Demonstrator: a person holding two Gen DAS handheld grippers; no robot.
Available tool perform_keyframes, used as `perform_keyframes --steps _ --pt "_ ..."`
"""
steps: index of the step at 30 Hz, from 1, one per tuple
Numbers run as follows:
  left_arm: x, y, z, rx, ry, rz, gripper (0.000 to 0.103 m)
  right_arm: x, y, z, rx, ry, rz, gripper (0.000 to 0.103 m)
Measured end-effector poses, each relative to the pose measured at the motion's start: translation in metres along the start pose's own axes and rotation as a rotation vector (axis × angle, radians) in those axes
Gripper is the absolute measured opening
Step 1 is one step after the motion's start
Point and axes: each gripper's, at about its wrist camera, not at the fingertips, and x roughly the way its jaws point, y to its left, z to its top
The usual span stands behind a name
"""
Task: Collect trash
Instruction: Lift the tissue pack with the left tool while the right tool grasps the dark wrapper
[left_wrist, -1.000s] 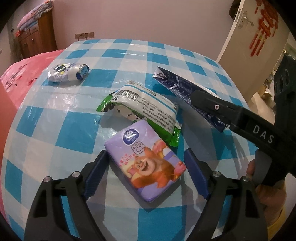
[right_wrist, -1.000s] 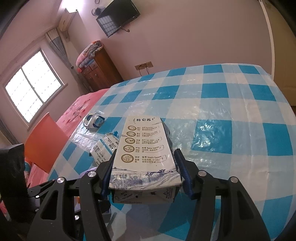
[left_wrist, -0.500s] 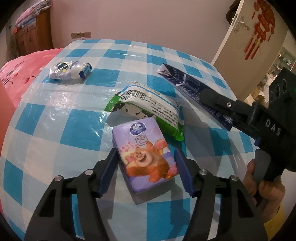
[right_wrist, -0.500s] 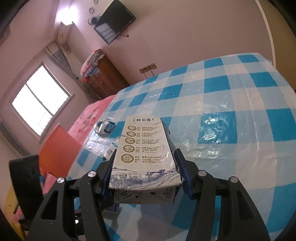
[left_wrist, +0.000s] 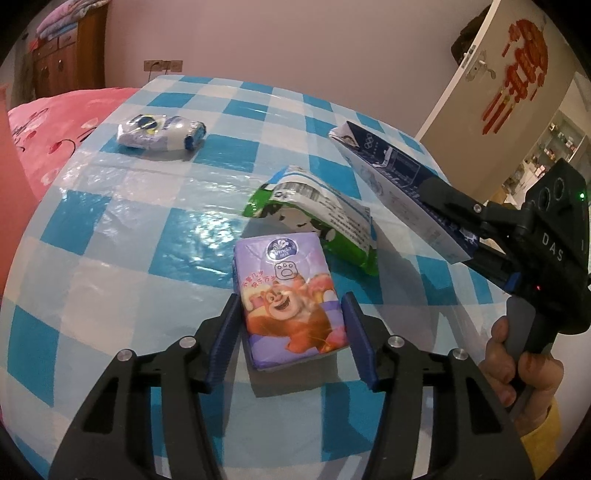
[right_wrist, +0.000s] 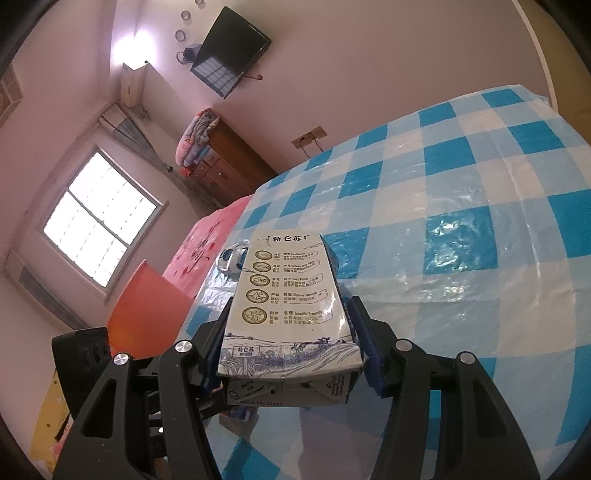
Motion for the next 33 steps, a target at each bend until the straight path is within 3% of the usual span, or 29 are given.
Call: perform_keyframes --steps 12,33 --pt "-0.036 0.031 0.008 -0.045 -0.086 -0.028 0.056 0.006 0.014 -0.006 0.033 0.017 0.048 0.060" --pt "-0.133 0.084 0.034 -0.098 -0.317 -0.003 0.056 0.031 0.086 -0.001 0.074 0.111 0.270 0.060"
